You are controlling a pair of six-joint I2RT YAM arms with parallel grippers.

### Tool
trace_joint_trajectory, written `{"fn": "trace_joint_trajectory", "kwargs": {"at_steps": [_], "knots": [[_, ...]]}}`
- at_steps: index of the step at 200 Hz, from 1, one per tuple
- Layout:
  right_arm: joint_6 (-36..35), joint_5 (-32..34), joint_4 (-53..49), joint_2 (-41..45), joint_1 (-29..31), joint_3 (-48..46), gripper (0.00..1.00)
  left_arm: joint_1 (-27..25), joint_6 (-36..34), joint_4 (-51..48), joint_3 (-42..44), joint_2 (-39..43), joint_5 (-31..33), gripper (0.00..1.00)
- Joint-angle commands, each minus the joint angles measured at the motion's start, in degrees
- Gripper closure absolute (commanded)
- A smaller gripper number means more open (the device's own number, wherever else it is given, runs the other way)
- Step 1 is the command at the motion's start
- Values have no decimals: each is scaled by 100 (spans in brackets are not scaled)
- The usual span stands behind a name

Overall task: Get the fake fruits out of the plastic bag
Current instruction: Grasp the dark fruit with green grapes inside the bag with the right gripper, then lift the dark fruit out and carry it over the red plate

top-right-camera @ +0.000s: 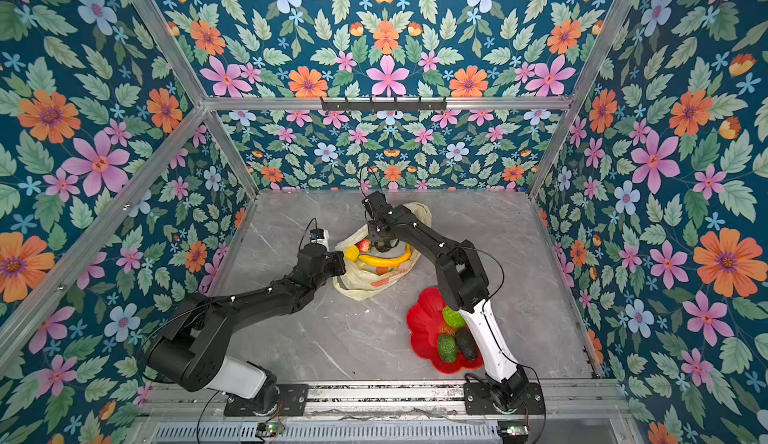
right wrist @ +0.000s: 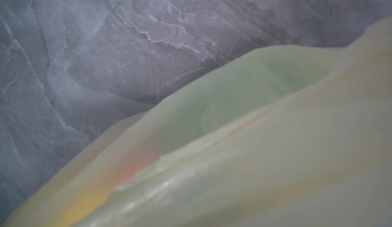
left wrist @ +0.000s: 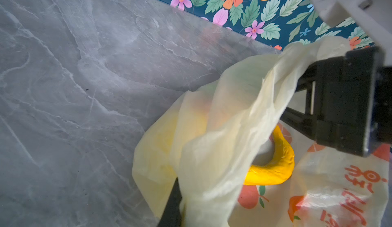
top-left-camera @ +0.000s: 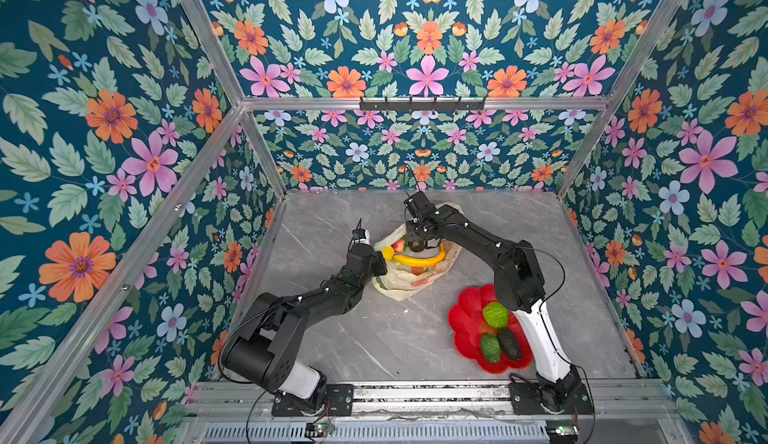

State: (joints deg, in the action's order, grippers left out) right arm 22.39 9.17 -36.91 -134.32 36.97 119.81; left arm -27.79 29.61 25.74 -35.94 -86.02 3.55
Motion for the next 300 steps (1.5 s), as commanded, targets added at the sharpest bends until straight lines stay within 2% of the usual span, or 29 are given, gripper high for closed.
{"fn": "trace_joint_trajectory", "kwargs": {"at_steps": [1, 88, 174, 246, 300], "knots": [[-50, 26, -109, -30, 5, 67, 77, 0, -60, 63, -59, -21, -4, 88], [-29, 16, -204, -128, 25, 39, 83, 2, -113, 2, -66, 17, 84, 88], [19, -78, -282, 192, 89, -98, 93, 2, -174, -80, -96, 21, 175, 88], [238, -420, -278, 1314, 139, -1069, 96, 2, -139, -26, -140, -139, 20, 88], [332, -543, -666, 2086, 144, -1426, 97, 2, -105, -34, -145, -117, -21, 88]]}}
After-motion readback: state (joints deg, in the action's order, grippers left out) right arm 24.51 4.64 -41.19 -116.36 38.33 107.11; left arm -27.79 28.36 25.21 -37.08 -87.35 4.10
